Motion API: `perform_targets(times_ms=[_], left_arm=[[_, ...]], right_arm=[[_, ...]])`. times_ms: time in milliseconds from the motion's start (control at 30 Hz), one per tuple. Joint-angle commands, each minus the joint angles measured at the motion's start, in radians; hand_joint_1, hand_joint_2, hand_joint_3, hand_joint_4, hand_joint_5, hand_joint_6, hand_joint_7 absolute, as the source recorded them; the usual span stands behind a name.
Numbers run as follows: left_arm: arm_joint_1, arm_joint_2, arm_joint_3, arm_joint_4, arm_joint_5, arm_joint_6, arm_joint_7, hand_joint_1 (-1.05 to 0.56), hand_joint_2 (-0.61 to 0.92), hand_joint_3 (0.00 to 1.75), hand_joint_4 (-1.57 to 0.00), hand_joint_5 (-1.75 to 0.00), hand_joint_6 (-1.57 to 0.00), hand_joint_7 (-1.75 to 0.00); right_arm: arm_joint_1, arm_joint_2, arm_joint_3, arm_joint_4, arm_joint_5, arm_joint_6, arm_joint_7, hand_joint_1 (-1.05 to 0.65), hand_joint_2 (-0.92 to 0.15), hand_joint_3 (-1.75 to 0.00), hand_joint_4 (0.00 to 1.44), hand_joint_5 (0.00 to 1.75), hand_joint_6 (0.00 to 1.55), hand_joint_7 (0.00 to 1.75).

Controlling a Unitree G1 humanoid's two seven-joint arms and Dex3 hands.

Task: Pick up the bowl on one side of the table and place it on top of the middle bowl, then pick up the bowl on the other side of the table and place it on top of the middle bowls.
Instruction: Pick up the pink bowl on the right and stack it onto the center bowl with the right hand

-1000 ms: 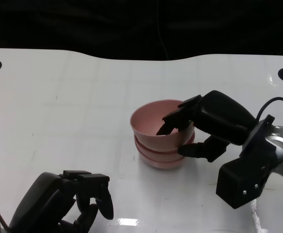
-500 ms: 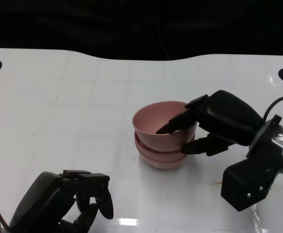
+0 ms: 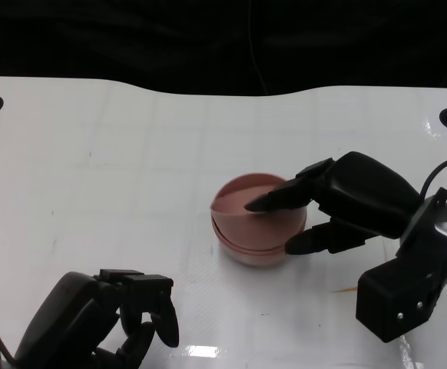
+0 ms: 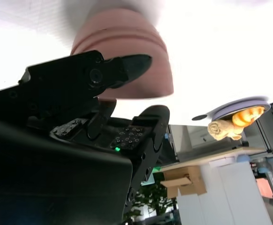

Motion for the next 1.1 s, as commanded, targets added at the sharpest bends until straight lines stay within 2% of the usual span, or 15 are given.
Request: perform_targets(times_ms=[33, 100, 233, 267, 367, 1100], left_arm=[[-0.002, 0.011, 0.004, -0.001, -0.011, -0.005, -0.009, 0.06, 0.13, 1.62, -0.93, -1.62, -0.91, -1.38], [-0.002, 0.012, 0.004, 0.000, -0.011, -0.007, -0.009, 0.06, 0.13, 1.62, -0.94, -1.62, -0.91, -1.37], [-0.002, 0.011, 0.005, -0.001, -0.007, -0.008, -0.007, 0.07, 0.13, 1.62, -0.94, -1.62, -0.92, -1.37], [-0.002, 0.011, 0.006, -0.001, -0.005, -0.008, -0.005, 0.06, 0.12, 1.62, -0.94, -1.62, -0.92, -1.37], [0.000, 0.011, 0.008, -0.003, 0.000, -0.006, -0.003, 0.06, 0.12, 1.62, -0.94, -1.62, -0.92, -1.37], [-0.001, 0.014, 0.009, -0.004, -0.001, -0.007, -0.004, 0.06, 0.12, 1.63, -0.94, -1.61, -0.92, -1.37]], right_arm=[[0.027, -0.032, -0.006, -0.049, 0.023, 0.045, 0.069, -0.73, -0.92, -0.28, 0.41, 0.00, 0.39, 0.00], [0.035, -0.033, -0.007, -0.067, 0.027, 0.061, 0.090, -0.75, -0.92, -0.28, 0.35, 0.00, 0.35, 0.00], [0.049, -0.035, -0.004, -0.100, 0.017, 0.088, 0.116, -0.76, -0.92, -0.29, 0.33, 0.00, 0.34, 0.00], [0.056, -0.037, 0.001, -0.114, 0.007, 0.101, 0.126, -0.78, -0.92, -0.29, 0.24, 0.00, 0.28, 0.00], [0.069, -0.039, 0.011, -0.139, -0.022, 0.127, 0.127, -0.79, -0.92, -0.29, 0.17, 0.00, 0.24, 0.00], [0.166, -0.077, 0.023, -0.215, -0.110, 0.130, 0.088, -0.77, -0.92, -0.29, 0.19, 0.02, 0.27, 0.02]])
